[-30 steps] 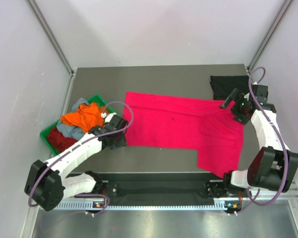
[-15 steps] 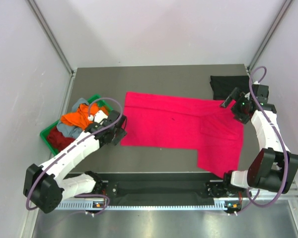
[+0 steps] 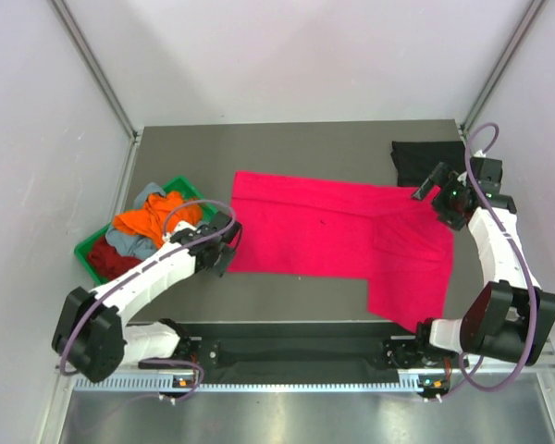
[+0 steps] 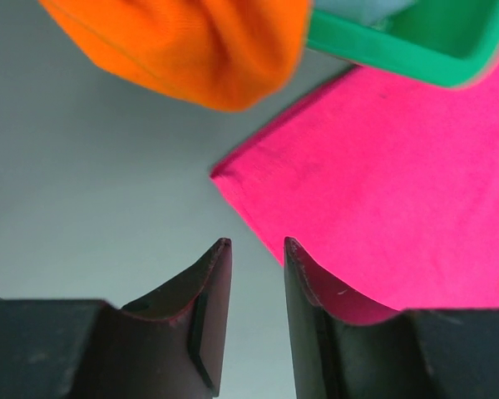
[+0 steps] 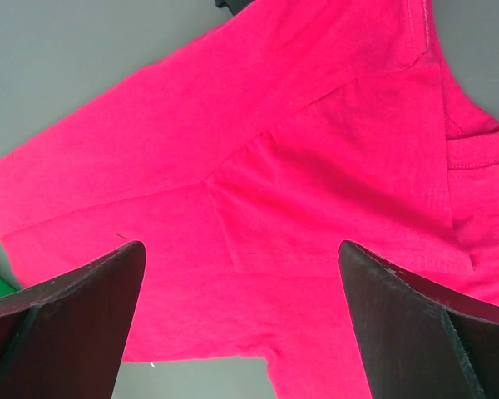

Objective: Fold and stack the t-shirts
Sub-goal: Fold the tshirt

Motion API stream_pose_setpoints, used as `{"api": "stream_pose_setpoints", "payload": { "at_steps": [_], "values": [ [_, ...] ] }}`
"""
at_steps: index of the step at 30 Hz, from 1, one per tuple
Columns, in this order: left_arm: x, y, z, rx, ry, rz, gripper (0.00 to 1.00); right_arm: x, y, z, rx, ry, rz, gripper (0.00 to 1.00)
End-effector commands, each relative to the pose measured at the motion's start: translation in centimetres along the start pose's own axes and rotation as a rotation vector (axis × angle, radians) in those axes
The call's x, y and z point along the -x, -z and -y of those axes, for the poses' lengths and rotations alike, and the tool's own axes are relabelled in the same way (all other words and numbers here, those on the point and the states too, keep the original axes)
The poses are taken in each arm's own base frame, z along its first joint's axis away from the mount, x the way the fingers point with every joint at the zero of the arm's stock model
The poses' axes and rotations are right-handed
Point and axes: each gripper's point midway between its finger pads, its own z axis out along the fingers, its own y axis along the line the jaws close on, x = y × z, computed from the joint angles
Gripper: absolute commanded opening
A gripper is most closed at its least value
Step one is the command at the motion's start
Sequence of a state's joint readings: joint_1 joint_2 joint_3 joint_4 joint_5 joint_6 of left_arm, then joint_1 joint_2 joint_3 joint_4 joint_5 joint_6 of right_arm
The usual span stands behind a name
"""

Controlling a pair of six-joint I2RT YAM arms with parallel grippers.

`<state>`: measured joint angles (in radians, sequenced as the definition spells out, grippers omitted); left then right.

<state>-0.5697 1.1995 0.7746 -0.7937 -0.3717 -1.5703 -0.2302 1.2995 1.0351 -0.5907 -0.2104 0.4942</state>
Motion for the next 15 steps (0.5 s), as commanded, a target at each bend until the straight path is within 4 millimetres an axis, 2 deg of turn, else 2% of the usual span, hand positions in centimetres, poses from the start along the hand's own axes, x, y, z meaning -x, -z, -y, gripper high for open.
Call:
{"api": "stream_pose_setpoints", "payload": {
  "at_steps": [1, 8, 15],
  "values": [
    [0.3, -1.0, 0.0, 0.059, 0.070, 0.037, 0.37, 2.0, 1.3, -1.0, 0.031, 0.006, 0.082, 1.00],
    [-0.9, -3.4, -0.4, 0.094, 0.082, 0.017, 0.41, 1.5, 1.0, -0.6, 0.023, 0.012, 0.078, 1.00],
    [-0.4, -4.2, -0.8, 0.129, 0.058, 0.061, 0.42, 1.7, 0.9, -0.5, 0.013, 0.015, 0.080, 1.00]
  ]
}}
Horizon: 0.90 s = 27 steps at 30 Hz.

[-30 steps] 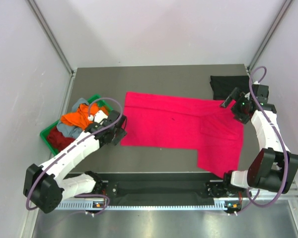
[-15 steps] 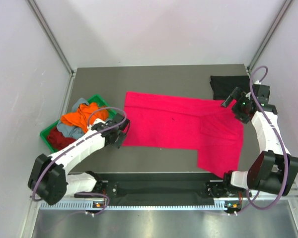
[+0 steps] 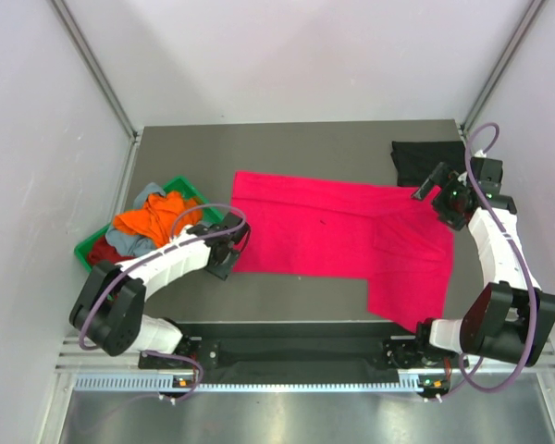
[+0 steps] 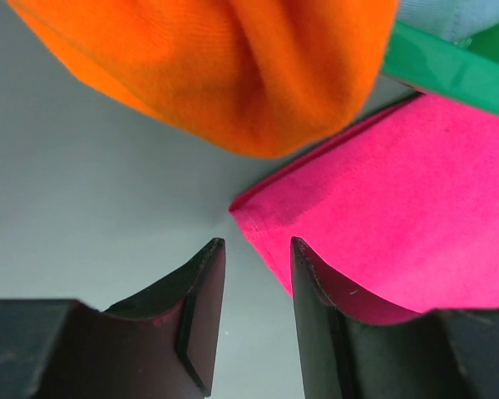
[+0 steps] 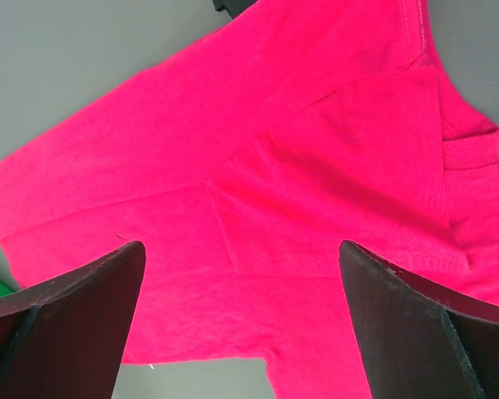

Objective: Fold and stack the t-shirts
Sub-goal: Fold the tshirt

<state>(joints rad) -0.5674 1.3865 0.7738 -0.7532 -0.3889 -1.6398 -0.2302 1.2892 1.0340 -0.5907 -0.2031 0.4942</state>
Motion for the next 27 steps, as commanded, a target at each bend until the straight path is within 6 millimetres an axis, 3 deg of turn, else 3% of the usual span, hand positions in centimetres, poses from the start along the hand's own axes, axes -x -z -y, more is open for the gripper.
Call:
{"api": "stream_pose_setpoints", "payload": {
  "at_steps": [1, 12, 16, 18, 22, 25, 27],
  "values": [
    [0.6, -0.6, 0.3, 0.003, 0.045, 0.033, 0.43, 1.4, 0.6, -0.4, 0.013, 0.014, 0.065, 1.00],
    [-0.2, -2.4, -0.3, 0.029, 0.031, 0.024, 0.39, 1.2, 1.1, -0.1, -0.005, 0.007, 0.067, 1.00],
    [-0.6, -2.7, -0.5, 0.015, 0.016, 0.012, 0.23, 0.8, 1.4, 0.3, -0.025, -0.010, 0.068, 1.00],
    [-0.5, -2.5, -0.5, 0.003, 0.015, 0.007, 0.04, 0.6, 1.6, 0.4, -0.031, -0.017, 0.056, 1.00],
    [0.0, -1.5, 0.6, -0.045, 0.016, 0.009, 0.00, -0.5, 2.1, 1.0, -0.080, -0.061, 0.000, 0.99],
    [0.3, -0.7, 1.8, -0.085, 0.002, 0.015, 0.00, -2.9, 2.5, 2.4, -0.157, -0.125, -0.091, 0.97],
    [0.4, -0.6, 2.2, -0.093, -0.020, 0.020, 0.00, -5.5, 3.0, 3.8, -0.221, -0.153, -0.183, 0.93]
  ]
}}
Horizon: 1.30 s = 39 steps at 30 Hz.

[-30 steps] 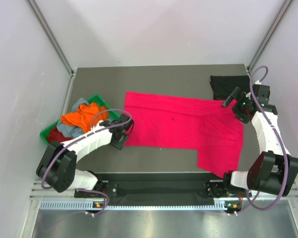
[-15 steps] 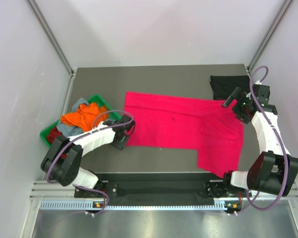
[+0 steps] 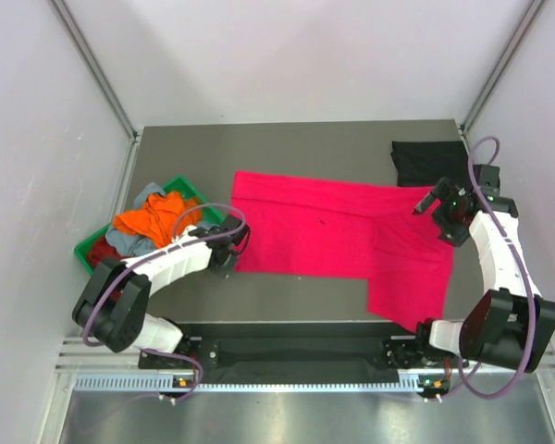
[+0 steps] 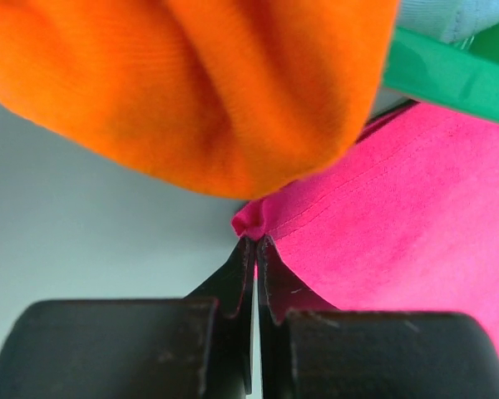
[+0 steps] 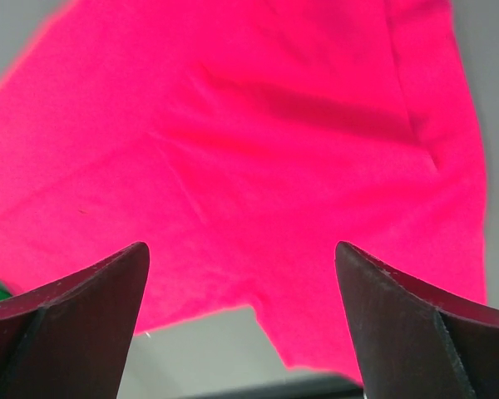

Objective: Fold and stack the t-shirts
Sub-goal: Fold the tshirt

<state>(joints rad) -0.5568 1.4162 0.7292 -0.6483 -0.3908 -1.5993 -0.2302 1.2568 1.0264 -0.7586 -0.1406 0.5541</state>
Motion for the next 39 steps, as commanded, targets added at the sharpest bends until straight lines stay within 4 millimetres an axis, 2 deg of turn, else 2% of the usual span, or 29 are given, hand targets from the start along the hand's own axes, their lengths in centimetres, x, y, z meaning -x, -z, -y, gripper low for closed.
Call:
{"api": "stream_pose_setpoints", "payload": {
  "at_steps": [1, 3, 5, 6, 8, 9, 11, 15, 17, 22, 30, 39],
  "values": [
    [0.8, 0.9, 2.1, -0.071, -0.011, 0.018, 0.00, -3.1, 1.1, 2.5, -0.120, -0.070, -0.110, 0.92],
    [0.4, 0.8, 2.4, -0.081, -0.027, 0.000, 0.00, -4.7, 1.6, 4.6, -0.220, -0.117, -0.141, 0.91],
    [-0.1, 0.8, 2.6, -0.099, -0.035, -0.025, 0.00, -5.3, 2.0, 5.3, -0.245, -0.130, -0.139, 0.89],
    [-0.3, 0.8, 2.8, -0.112, -0.038, -0.032, 0.00, -6.0, 2.1, 6.5, -0.299, -0.134, -0.139, 0.88],
    [-0.6, 1.1, 3.7, -0.154, -0.035, -0.052, 0.00, -6.5, 2.1, 7.6, -0.336, -0.148, -0.119, 0.87],
    [-0.7, 1.3, 4.0, -0.167, -0.043, -0.061, 0.00, -7.3, 1.9, 8.5, -0.368, -0.148, -0.134, 0.86],
    [-0.4, 1.8, 4.8, -0.189, -0.044, -0.054, 0.00, -8.3, 1.7, 9.2, -0.387, -0.152, -0.158, 0.86],
    [0.6, 2.7, 6.1, -0.231, -0.042, -0.015, 0.00, -10.5, 0.8, 9.8, -0.389, -0.182, -0.218, 0.75],
    [0.8, 2.9, 6.7, -0.247, -0.034, -0.013, 0.00, -10.5, 0.5, 10.2, -0.399, -0.189, -0.202, 0.71],
    [1.2, 2.9, 7.3, -0.240, -0.031, -0.011, 0.00, -11.0, -0.4, 10.8, -0.426, -0.207, -0.204, 0.69],
    [2.2, 2.6, 8.0, -0.214, -0.030, 0.004, 0.00, -10.2, -2.4, 11.7, -0.445, -0.204, -0.150, 0.66],
    [4.0, 2.7, 9.5, -0.218, -0.015, 0.032, 0.00, -9.1, -2.4, 12.2, -0.476, -0.171, -0.104, 0.63]
  ]
}}
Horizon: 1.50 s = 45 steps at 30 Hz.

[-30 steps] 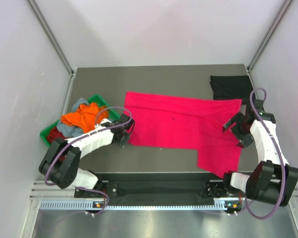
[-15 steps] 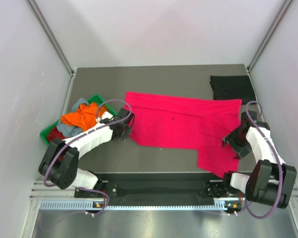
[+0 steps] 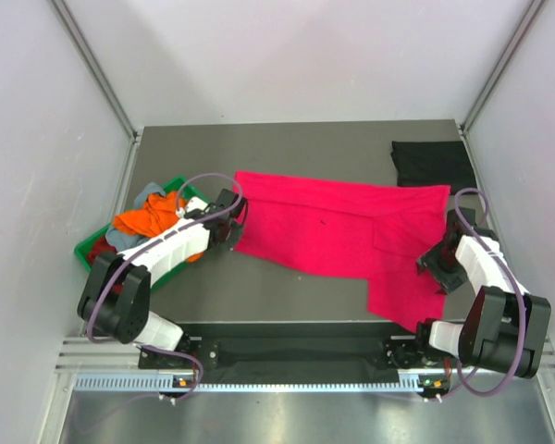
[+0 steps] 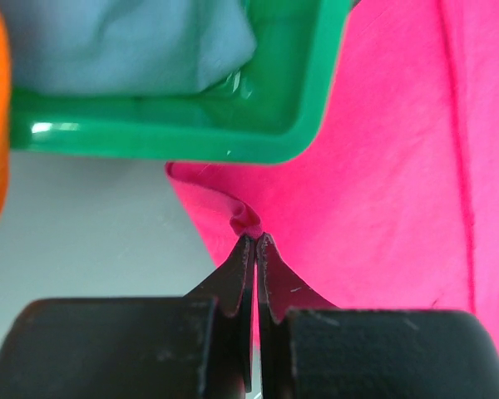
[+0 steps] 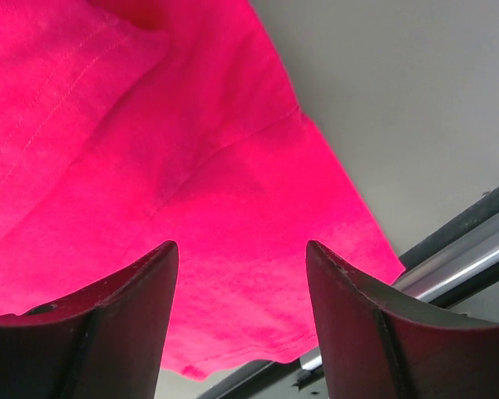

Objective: Fold and stack the t-shirts
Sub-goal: Fold the tshirt

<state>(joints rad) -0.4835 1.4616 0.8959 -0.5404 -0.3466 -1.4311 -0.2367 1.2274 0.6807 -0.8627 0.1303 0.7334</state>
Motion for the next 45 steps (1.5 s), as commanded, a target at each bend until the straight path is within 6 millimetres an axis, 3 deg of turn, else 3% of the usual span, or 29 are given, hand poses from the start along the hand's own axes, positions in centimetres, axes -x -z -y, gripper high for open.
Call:
{"api": "stream_pose_setpoints", "payload": {
  "at_steps": [1, 6, 12, 19, 28, 31, 32, 36, 42, 45],
  "values": [
    [1.7, 0.4, 1.9, -0.027, 0.004, 0.043, 0.00, 1.9, 0.5, -0.1, -0.004, -0.004, 0.081, 0.63],
    [2.5, 0.5, 2.8, -0.040, 0.012, 0.058, 0.00, 2.8, 1.5, 0.4, -0.029, 0.007, 0.106, 0.64],
    [2.6, -0.5, 3.3, -0.044, 0.014, 0.035, 0.00, 2.7, 0.6, 1.4, -0.041, -0.023, 0.051, 0.64],
    [2.3, -2.0, 4.1, -0.050, -0.004, -0.009, 0.00, 2.2, -0.1, 0.8, 0.027, -0.027, 0.035, 0.60],
    [0.9, -3.5, 3.7, -0.032, -0.006, -0.072, 0.00, 0.8, -1.8, 0.7, 0.039, -0.014, -0.021, 0.55],
    [1.2, -3.5, 3.7, -0.032, -0.007, -0.063, 0.00, 1.0, -1.8, 0.6, 0.040, -0.018, -0.016, 0.48],
    [1.4, -3.4, 3.7, -0.034, -0.008, -0.057, 0.00, 1.0, -1.8, 0.6, 0.042, -0.023, -0.014, 0.35],
    [2.0, -2.8, 4.1, -0.048, -0.004, -0.037, 0.00, 1.2, -1.3, 0.4, 0.061, -0.033, 0.004, 0.03],
    [2.8, -1.0, 5.8, -0.109, 0.015, -0.033, 0.00, 1.9, -0.7, 0.2, 0.061, -0.019, 0.018, 0.00],
    [2.5, -0.5, 5.7, -0.131, 0.027, -0.045, 0.00, 2.1, -0.4, 0.2, 0.060, -0.017, 0.007, 0.03]
  ]
}}
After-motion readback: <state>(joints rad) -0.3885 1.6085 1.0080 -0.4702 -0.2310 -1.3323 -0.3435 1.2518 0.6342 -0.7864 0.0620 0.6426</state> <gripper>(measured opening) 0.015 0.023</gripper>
